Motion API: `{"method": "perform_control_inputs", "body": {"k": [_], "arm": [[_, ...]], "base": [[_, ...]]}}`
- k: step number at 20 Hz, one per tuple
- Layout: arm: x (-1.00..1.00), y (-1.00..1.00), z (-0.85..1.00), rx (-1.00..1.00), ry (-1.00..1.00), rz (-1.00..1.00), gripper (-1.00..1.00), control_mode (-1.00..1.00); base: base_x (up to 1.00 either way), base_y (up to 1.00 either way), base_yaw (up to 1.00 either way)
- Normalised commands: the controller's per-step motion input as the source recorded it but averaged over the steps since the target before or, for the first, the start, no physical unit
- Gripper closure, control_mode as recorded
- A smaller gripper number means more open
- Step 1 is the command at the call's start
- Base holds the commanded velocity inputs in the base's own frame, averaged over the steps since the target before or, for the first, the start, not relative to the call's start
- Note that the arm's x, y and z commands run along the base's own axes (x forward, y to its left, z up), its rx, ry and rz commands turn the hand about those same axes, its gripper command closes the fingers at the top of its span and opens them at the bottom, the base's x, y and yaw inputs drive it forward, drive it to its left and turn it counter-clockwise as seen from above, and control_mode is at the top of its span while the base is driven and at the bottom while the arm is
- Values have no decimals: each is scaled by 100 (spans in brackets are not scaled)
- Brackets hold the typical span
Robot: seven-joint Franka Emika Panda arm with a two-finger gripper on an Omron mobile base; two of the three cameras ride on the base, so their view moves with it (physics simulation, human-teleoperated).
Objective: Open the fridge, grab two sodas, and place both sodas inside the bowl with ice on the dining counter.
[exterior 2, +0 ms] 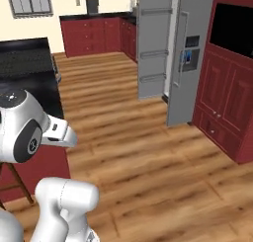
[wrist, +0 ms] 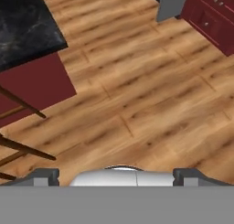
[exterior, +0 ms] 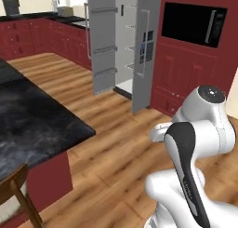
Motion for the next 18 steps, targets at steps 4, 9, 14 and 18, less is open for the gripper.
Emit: {"method": "perform_control_inputs", "body": {"k": [4, 9, 14, 18], "arm": [[0, 0, 0, 0, 0, 0, -100, 100], [0, 0, 0, 0, 0, 0, -100, 100], [0, 0, 0, 0, 0, 0, -100, 100], [0, 0, 0, 0, 0, 0, -100, 100]], "base": [[71, -89, 24], [90, -73, 27], [100, -52, 27], [100, -34, 21]]}}
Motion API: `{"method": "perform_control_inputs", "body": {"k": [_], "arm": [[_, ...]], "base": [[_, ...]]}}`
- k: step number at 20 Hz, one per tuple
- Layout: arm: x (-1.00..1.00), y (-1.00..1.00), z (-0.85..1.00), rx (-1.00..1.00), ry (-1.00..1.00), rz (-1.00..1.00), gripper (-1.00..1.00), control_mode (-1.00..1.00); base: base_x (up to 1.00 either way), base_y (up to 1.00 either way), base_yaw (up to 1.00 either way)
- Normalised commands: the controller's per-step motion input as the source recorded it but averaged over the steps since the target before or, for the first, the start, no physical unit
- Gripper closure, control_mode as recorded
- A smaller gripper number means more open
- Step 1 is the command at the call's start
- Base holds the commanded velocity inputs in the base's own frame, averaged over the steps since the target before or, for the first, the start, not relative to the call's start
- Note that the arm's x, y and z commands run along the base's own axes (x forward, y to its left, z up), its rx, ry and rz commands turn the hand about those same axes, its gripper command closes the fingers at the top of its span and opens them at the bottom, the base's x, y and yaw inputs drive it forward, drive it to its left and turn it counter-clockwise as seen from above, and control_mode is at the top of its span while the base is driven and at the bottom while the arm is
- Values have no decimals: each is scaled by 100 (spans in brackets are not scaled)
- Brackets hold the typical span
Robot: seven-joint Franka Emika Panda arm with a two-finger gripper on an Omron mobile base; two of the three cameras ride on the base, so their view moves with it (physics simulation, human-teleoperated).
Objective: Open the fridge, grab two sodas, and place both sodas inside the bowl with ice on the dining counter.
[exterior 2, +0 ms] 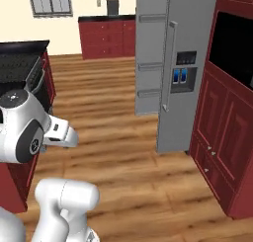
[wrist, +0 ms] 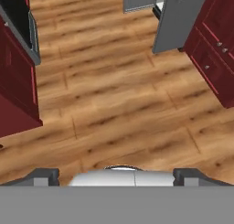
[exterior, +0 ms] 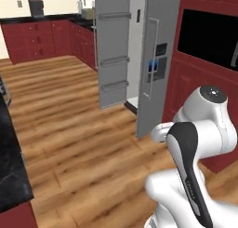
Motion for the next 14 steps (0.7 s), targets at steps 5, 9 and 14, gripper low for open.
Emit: {"method": "perform_control_inputs", "body": {"k": [5, 9, 14], "arm": [[0, 0, 0, 0, 0, 0, -100, 100], [0, 0, 0, 0, 0, 0, -100, 100], [0, 0, 0, 0, 0, 0, -100, 100]], "base": [[100, -10, 12], [100, 0, 0], [100, 7, -12]]}}
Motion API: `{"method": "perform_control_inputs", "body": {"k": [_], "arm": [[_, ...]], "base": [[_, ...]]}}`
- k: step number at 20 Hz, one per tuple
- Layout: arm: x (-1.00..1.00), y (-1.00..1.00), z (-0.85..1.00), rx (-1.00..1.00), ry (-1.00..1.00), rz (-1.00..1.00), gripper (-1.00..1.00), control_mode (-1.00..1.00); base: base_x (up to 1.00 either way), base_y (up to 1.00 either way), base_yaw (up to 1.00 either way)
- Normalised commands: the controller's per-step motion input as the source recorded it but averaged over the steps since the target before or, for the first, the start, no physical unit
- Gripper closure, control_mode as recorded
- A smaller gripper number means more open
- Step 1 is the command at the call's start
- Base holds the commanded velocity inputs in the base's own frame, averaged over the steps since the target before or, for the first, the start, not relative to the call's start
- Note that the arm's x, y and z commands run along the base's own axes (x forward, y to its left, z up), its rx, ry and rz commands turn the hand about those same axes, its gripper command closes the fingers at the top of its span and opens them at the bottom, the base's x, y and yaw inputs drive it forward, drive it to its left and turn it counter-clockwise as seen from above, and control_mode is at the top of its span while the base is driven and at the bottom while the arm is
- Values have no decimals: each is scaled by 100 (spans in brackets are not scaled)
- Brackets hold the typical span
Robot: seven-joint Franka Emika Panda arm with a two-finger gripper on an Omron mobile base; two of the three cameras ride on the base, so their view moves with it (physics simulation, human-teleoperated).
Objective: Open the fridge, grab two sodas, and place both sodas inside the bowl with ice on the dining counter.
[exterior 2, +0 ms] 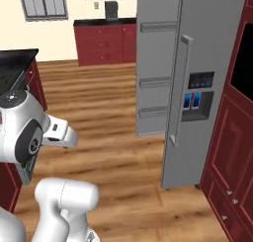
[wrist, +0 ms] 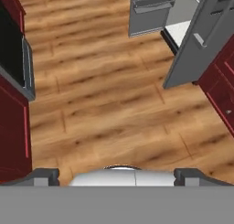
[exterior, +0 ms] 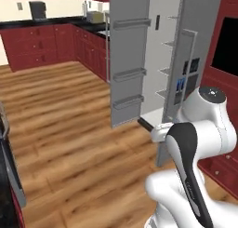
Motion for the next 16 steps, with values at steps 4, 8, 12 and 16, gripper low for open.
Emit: {"method": "perform_control_inputs", "body": {"k": [4, 8, 12, 16], "arm": [[0, 0, 0, 0, 0, 0, -100, 100], [0, 0, 0, 0, 0, 0, -100, 100], [0, 0, 0, 0, 0, 0, -100, 100], [0, 0, 0, 0, 0, 0, -100, 100]], "base": [[96, 11, -22], [78, 10, -30], [63, 14, -40], [61, 31, -43]]}}
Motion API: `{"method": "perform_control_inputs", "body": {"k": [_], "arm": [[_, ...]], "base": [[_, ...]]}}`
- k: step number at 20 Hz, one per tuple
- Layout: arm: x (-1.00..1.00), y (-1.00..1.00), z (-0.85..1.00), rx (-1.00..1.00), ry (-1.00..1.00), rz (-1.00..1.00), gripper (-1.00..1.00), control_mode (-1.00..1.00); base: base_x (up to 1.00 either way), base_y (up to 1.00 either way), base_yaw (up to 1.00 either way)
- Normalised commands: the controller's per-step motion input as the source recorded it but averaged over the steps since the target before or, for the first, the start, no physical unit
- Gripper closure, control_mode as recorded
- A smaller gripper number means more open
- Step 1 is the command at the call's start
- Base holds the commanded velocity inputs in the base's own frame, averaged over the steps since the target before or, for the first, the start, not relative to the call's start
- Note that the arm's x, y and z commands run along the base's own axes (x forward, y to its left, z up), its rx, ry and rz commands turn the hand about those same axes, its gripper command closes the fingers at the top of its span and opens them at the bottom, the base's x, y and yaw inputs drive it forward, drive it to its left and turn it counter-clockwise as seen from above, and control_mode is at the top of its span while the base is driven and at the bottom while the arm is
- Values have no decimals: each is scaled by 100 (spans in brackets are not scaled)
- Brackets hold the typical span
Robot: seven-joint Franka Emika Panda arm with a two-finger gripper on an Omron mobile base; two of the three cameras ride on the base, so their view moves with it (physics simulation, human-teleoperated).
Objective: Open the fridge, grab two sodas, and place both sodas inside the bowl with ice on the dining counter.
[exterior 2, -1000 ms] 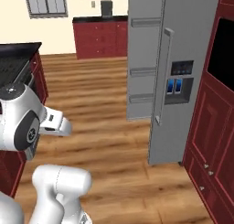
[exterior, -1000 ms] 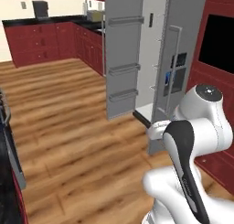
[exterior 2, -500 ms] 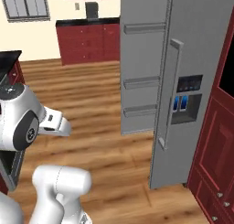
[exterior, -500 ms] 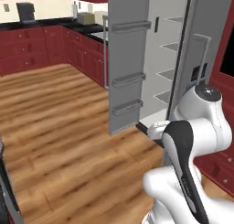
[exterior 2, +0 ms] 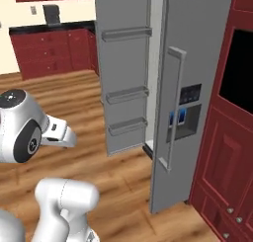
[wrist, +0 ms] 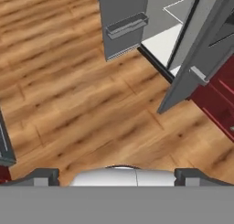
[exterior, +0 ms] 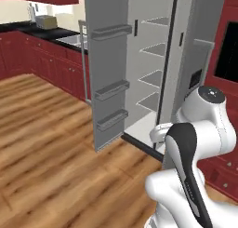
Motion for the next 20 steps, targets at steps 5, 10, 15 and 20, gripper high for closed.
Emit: {"method": "perform_control_inputs", "body": {"k": [5, 10, 15, 20], "arm": [[0, 0, 0, 0, 0, 0, -100, 100], [0, 0, 0, 0, 0, 0, -100, 100], [0, 0, 0, 0, 0, 0, -100, 100], [0, 0, 0, 0, 0, 0, -100, 100]], "base": [[68, 44, -38], [70, 41, -37], [67, 39, -39], [59, 34, -40]]}}
